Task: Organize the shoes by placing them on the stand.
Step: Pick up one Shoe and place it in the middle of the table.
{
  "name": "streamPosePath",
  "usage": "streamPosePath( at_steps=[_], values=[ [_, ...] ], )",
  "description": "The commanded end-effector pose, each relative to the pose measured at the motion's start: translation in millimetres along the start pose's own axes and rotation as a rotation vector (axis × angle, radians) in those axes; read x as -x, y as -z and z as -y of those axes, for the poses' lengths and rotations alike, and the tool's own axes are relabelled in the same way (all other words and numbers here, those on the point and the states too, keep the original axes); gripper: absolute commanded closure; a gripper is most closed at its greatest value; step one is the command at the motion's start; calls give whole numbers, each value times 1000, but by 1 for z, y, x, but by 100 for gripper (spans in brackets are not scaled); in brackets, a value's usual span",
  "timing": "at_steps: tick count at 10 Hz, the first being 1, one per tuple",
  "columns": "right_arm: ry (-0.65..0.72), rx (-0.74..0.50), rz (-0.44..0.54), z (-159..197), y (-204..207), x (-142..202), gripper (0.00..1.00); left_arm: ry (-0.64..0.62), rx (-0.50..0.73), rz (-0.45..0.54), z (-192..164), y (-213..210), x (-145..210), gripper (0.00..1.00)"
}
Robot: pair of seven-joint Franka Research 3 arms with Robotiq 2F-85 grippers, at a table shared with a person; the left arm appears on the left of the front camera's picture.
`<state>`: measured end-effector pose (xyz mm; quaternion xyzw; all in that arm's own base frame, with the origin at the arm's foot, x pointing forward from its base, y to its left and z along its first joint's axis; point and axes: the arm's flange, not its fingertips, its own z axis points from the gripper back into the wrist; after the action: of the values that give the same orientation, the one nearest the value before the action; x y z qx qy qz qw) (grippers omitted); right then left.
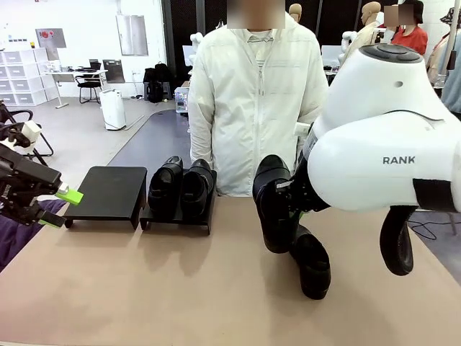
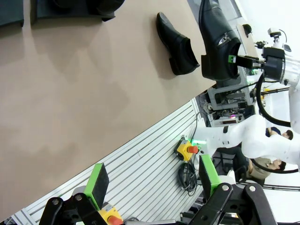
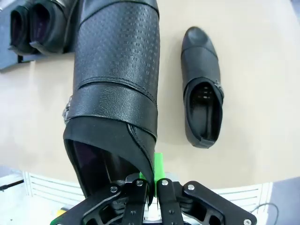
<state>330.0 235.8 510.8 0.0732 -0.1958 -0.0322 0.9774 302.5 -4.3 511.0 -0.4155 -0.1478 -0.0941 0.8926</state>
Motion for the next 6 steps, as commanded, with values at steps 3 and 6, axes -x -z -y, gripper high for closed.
streamPosePath(
  at_steps=[3,6],
  values=[
    [14,3,-42,-1,10,-9,100,19,14,2,-2,-1,0,0],
    [-4,5,10,-6,26,4,100,19,14,2,-2,-1,0,0]
  ],
)
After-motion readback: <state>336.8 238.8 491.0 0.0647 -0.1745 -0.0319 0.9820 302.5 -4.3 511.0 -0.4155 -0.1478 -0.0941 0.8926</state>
